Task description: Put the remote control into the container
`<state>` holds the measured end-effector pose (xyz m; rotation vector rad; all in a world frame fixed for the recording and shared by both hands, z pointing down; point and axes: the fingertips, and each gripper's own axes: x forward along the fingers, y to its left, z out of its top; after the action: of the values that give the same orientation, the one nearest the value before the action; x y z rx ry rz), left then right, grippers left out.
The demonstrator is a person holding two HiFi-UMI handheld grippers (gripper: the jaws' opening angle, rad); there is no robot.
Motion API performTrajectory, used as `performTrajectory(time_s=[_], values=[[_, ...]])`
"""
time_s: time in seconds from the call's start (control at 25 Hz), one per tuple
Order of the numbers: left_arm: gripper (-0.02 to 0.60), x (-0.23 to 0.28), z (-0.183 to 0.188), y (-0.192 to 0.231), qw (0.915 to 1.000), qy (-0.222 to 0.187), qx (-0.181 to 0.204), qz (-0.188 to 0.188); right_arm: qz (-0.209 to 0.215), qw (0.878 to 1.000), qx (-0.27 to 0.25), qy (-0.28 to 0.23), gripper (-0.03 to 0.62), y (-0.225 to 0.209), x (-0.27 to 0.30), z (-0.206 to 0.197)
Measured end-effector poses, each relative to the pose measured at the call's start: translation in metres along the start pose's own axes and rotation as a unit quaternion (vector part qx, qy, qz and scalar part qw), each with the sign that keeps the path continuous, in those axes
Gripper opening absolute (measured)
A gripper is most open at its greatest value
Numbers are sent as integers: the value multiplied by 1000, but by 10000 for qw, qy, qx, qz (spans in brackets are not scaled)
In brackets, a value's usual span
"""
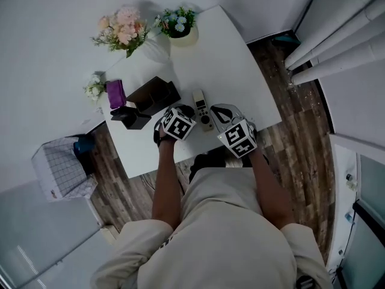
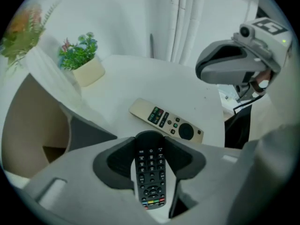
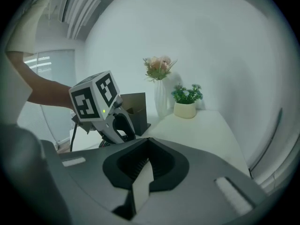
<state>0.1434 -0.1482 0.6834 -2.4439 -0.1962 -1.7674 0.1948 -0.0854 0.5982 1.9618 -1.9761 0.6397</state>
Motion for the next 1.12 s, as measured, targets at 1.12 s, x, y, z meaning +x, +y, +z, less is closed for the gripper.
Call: performTrajectory(time_s=[1.12], values=[[201,-197,-30,110,8031,-3487,-3715,3089,2914,9552,-489,-159,3,118,68,54]])
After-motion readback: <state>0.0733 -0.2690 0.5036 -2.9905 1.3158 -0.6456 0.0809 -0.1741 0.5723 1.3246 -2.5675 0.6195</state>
